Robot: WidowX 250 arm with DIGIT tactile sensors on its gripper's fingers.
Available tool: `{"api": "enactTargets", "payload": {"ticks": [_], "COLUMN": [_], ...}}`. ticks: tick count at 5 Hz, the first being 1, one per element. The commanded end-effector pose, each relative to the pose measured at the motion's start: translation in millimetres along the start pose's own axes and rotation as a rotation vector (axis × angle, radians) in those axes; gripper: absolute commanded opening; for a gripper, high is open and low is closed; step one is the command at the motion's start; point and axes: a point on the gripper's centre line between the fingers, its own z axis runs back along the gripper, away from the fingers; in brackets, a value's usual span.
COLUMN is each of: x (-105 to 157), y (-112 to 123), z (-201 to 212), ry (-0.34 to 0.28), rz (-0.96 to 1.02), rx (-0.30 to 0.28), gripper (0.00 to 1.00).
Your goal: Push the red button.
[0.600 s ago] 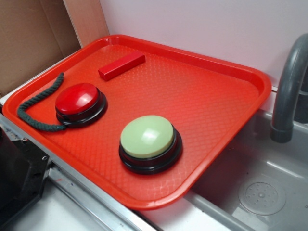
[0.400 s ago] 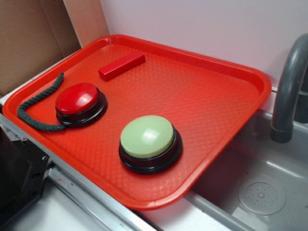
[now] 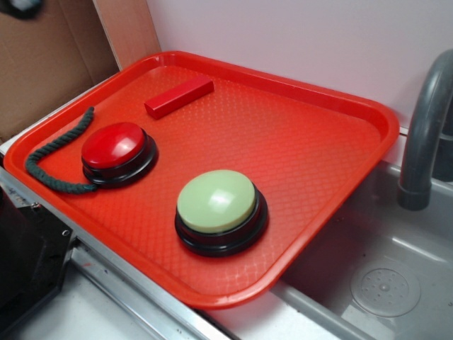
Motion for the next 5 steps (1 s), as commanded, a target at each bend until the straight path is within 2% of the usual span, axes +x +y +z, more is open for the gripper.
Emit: {"api": "enactTargets", "payload": {"ticks": [1,2,3,4,5], "x": [55.8,51.3,44.2,41.2,41.2], "y": [9.6,18.9,29.2,38.1,44.5], "z": [-82.8,-100.2,-117.2,-126.3,-140.6], "ry": [-0.042,-0.050,-0.050,-0.030,-0.037], "rz": [-0.103,-0.127,-0.096,-0.109,-0.110], "rx": [0.074,0.088,0.040,0.084,0.069], "gripper": [1.00,1.00,1.00,1.00,1.00]}}
